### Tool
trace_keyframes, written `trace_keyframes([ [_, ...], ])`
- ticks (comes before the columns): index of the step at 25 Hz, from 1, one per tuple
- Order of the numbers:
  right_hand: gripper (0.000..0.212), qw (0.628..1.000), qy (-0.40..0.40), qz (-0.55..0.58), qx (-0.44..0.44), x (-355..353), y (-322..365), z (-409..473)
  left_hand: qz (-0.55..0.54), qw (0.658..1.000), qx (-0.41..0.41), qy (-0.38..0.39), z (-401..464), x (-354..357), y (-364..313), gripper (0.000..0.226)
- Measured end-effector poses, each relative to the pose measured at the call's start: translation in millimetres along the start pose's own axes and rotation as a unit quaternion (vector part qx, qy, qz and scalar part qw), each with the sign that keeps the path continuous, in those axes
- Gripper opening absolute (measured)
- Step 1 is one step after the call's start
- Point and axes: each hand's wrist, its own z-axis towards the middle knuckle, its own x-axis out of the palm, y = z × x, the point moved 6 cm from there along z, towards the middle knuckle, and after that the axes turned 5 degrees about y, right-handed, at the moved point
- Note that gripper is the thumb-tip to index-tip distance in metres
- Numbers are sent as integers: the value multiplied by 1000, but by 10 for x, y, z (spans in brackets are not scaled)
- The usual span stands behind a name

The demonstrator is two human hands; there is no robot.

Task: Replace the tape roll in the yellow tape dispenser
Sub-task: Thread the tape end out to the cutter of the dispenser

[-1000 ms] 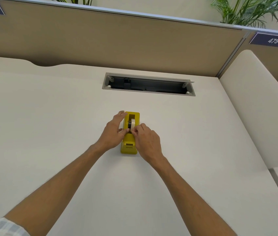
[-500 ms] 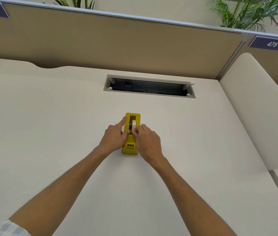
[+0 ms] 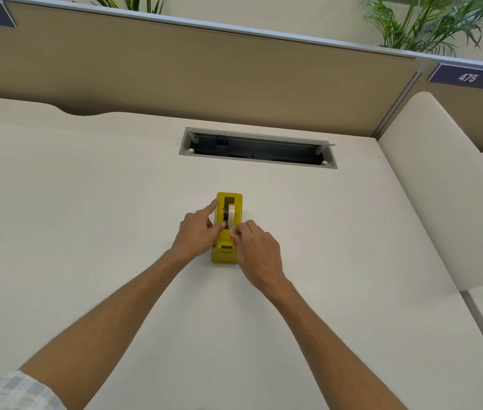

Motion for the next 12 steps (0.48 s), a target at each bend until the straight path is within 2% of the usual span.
trace_keyframes([
  [12,13,999,-23,22,-7,-49,129,-252,-5,1000,-7,-5,50,37,59,63],
])
